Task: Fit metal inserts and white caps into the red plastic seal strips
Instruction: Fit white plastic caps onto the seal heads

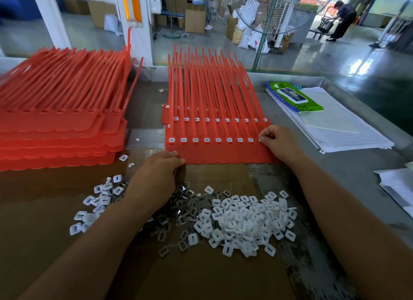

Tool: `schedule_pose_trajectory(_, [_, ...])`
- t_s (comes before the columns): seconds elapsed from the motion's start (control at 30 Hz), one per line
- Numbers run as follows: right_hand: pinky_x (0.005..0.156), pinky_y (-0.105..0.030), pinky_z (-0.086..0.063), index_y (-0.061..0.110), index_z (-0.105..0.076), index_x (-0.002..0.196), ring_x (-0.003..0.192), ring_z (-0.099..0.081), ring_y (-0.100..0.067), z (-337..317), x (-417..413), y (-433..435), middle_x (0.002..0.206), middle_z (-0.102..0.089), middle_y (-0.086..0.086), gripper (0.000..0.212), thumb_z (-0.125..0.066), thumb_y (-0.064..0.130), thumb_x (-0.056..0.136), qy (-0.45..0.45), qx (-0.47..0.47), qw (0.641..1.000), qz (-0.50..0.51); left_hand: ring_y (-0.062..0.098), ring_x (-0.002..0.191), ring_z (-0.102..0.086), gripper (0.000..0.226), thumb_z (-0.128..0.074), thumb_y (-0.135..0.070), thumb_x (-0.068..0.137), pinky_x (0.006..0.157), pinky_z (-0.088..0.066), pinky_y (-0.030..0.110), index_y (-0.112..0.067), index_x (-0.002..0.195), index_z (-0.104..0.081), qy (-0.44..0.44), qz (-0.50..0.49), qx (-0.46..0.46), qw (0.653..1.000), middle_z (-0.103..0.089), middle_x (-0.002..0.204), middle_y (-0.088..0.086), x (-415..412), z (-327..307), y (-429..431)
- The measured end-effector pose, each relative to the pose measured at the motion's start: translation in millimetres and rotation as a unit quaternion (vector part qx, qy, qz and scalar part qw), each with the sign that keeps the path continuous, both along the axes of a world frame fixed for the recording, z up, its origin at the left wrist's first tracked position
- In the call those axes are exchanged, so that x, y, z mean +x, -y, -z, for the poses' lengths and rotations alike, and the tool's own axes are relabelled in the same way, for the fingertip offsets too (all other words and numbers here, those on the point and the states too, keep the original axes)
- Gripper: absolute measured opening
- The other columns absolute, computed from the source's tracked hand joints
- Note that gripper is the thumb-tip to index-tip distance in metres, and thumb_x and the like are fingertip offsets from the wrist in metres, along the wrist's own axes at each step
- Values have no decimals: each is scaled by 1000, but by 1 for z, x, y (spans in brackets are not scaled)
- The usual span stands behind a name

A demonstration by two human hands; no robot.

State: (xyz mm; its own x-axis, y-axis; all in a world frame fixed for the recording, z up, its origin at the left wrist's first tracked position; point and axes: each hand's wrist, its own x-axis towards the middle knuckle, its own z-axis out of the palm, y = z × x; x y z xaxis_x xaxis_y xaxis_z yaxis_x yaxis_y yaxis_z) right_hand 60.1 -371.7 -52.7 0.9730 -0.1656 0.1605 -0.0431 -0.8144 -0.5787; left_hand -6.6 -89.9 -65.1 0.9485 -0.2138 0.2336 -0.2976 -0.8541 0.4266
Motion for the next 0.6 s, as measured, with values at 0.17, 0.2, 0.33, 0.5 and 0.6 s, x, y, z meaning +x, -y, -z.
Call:
schedule_pose_trajectory(0.17, [77,-26,-41,18,-58,79,74,-52,-10,1,0,0,72,-55,8,17,-69,5,77,18,66,997,32,17,127,-38,41,-44,-1,88,104,-29,29,-20,122,-56,-3,-1,0,1000,-46,137,1,0,-1,0])
schedule_pose_trajectory(0.2, [77,-26,-42,17,-56,82,74,-53,-10,1,0,0,71,-55,8,20,-70,4,76,18,81,996,39,17,127,-38,41,-44,-1,88,104,-29,29,-20,122,-56,-4,-2,0,1000,-46,137,0,0,-1,0])
schedule_pose_trajectory(0.33, [83,-33,-47,21,-51,76,84,-57,-19,-6,6,-2,75,-57,3,28,-73,3,72,-13,88,994,60,17,127,-38,41,-44,0,87,104,-29,29,-19,122,-55,-7,0,3,1000,-45,137,1,-1,-2,0])
schedule_pose_trajectory(0.5, [93,-42,-46,26,-50,67,100,-58,-26,-12,13,-5,94,-61,-7,34,-75,3,67,-46,87,991,91,18,127,-38,41,-44,0,87,105,-28,31,-18,122,-55,-6,0,3,1000,-46,137,2,-2,-4,0])
schedule_pose_trajectory(0.6, [91,-39,-46,26,-52,66,100,-58,-25,-13,14,-5,94,-61,-6,33,-76,4,66,-48,79,991,98,17,126,-39,41,-44,0,87,104,-29,30,-17,122,-56,-3,1,3,1000,-46,136,2,-2,-4,1])
